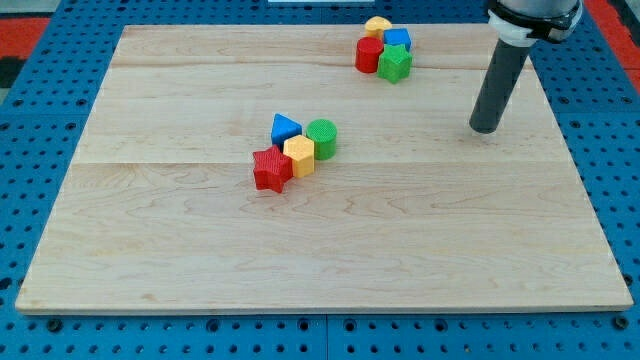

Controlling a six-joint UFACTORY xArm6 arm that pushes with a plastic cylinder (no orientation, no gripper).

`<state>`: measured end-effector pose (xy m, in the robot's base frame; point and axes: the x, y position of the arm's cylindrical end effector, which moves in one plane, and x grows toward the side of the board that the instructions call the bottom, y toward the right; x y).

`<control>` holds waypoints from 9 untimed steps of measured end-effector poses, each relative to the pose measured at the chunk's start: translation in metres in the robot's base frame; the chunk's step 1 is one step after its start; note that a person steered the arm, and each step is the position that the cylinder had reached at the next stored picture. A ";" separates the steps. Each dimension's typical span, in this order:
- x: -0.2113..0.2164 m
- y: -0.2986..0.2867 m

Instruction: Point at the green star

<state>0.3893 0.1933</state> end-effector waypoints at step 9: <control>-0.019 -0.045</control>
<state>0.3703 0.1478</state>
